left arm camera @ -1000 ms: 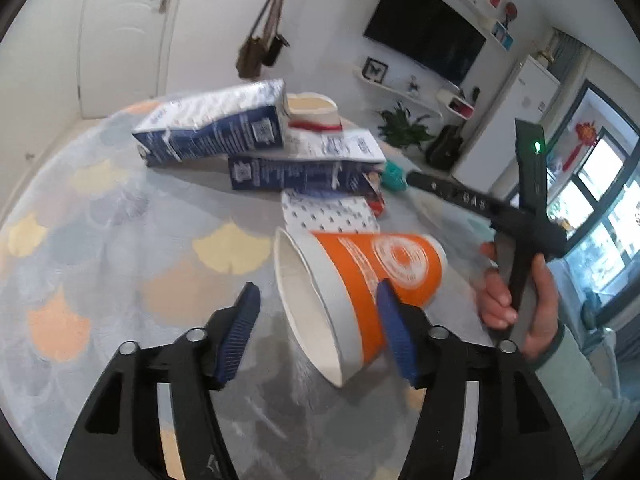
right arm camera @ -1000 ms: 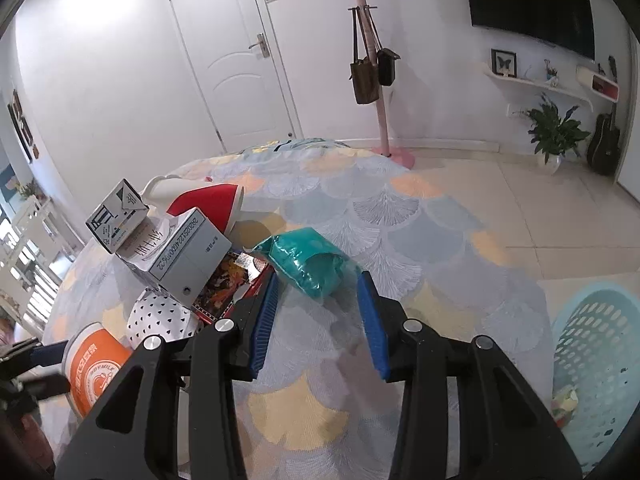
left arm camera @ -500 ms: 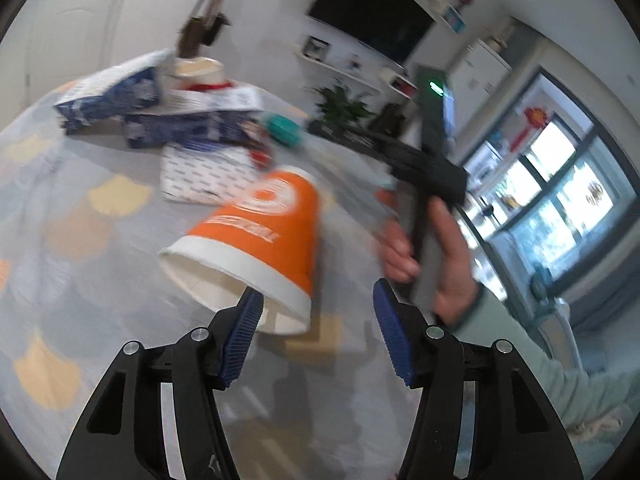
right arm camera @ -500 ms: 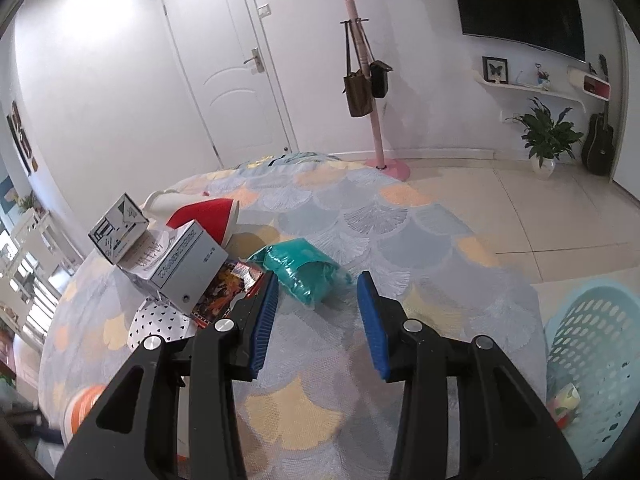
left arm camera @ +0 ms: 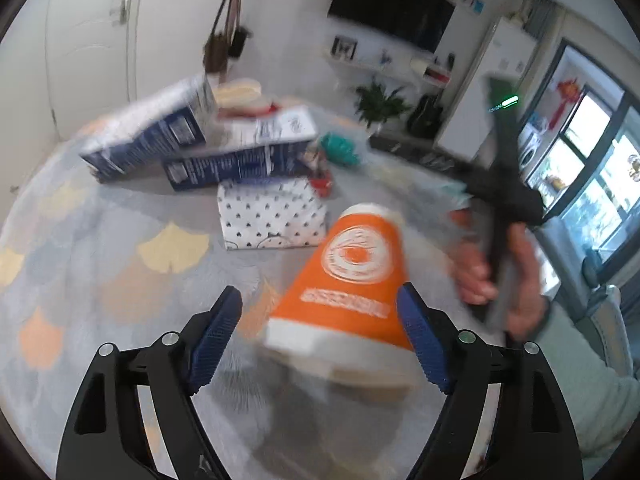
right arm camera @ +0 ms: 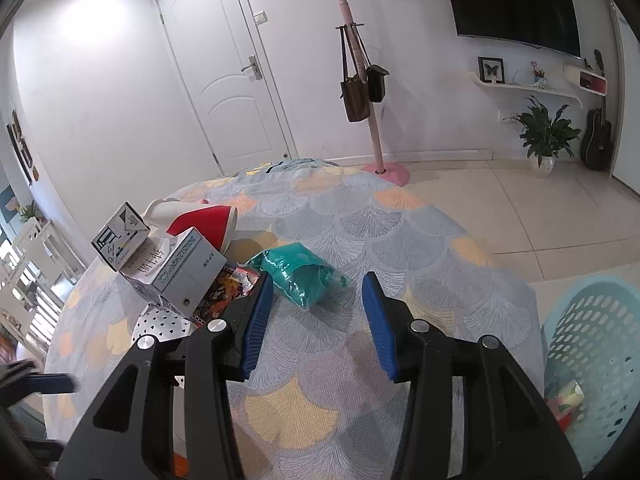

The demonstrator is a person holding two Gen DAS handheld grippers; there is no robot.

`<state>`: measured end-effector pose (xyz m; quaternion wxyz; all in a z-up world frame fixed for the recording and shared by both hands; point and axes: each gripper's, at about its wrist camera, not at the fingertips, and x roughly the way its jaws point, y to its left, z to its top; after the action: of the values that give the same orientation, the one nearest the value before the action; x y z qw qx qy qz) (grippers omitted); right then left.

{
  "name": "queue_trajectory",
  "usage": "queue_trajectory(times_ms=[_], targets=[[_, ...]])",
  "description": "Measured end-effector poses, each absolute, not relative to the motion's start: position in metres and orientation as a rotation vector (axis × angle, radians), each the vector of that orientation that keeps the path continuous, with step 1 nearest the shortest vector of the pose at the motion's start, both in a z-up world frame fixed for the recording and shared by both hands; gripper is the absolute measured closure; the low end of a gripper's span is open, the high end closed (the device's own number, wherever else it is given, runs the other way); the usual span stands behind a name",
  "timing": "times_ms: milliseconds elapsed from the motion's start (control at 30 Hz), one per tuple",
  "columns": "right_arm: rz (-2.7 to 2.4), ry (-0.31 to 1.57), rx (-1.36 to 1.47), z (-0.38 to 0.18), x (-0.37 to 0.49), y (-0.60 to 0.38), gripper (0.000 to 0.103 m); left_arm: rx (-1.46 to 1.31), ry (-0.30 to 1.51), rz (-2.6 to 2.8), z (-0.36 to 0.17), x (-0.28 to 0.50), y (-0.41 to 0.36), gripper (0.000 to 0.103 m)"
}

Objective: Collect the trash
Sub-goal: 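Grasp the orange paper cup with the left tool while the right tool grasps the teal packet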

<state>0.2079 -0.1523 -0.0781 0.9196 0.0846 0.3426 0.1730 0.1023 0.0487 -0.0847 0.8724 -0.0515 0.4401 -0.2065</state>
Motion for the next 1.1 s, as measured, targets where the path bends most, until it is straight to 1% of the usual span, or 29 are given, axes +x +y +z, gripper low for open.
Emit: queue_trajectory(times_ms=[33, 100, 167, 267, 300, 367, 400, 433, 467, 600, 700, 767, 867, 967, 1100], targets=[[0.355, 0.705, 0.179, -0.078, 0.208, -0.153, 0.06, -0.14, 0.934, -0.457, -0.088, 0.108, 0.049, 0.024], [0.356, 0.705, 0.187, -0.078, 0.207, -0.155, 0.06, -0.198, 0.949, -0.492, -0.093, 0.113, 0.048, 0.025], [0.356, 0.703, 0.189, -0.078, 0.207, -0.154, 0.06, -0.198, 0.95, -0.498, -0.094, 0.113, 0.04, 0.025], [0.351, 0.696, 0.187, -0.077, 0.207, -0.155, 0.054, -0.13, 0.951, -0.478, -0.096, 0.104, 0.02, 0.026], [0.347, 0.691, 0.185, -0.076, 0.206, -0.156, 0.053, -0.11, 0.941, -0.473, -0.097, 0.101, 0.014, 0.031], [0.343, 0.687, 0.182, -0.076, 0.205, -0.157, 0.052, -0.076, 0.912, -0.45, -0.097, 0.092, 0.003, 0.035], [0.344, 0.686, 0.181, -0.076, 0.205, -0.157, 0.052, -0.062, 0.895, -0.431, -0.096, 0.088, -0.002, 0.039], [0.343, 0.685, 0.18, -0.075, 0.205, -0.158, 0.052, -0.049, 0.88, -0.425, -0.095, 0.084, -0.006, 0.05], [0.341, 0.684, 0.179, -0.075, 0.205, -0.158, 0.052, -0.043, 0.871, -0.427, -0.094, 0.08, -0.009, 0.055], [0.338, 0.696, 0.17, -0.076, 0.207, -0.155, 0.052, -0.016, 0.802, -0.326, -0.083, 0.068, -0.002, 0.056], [0.344, 0.715, 0.165, -0.078, 0.211, -0.153, 0.051, -0.041, 0.752, -0.233, -0.072, 0.062, 0.02, 0.056], [0.348, 0.754, 0.164, -0.08, 0.218, -0.15, 0.049, -0.04, 0.724, -0.159, -0.065, 0.064, 0.037, 0.056], [0.355, 0.799, 0.145, -0.083, 0.229, -0.143, 0.048, -0.055, 0.713, -0.064, -0.061, 0.078, 0.065, 0.056], [0.361, 0.827, 0.086, -0.085, 0.242, -0.13, 0.041, -0.045, 0.691, 0.053, -0.062, 0.09, 0.089, 0.056], [0.366, 0.862, 0.031, -0.092, 0.261, -0.116, 0.041, -0.118, 0.69, 0.096, -0.065, 0.103, 0.109, 0.056]])
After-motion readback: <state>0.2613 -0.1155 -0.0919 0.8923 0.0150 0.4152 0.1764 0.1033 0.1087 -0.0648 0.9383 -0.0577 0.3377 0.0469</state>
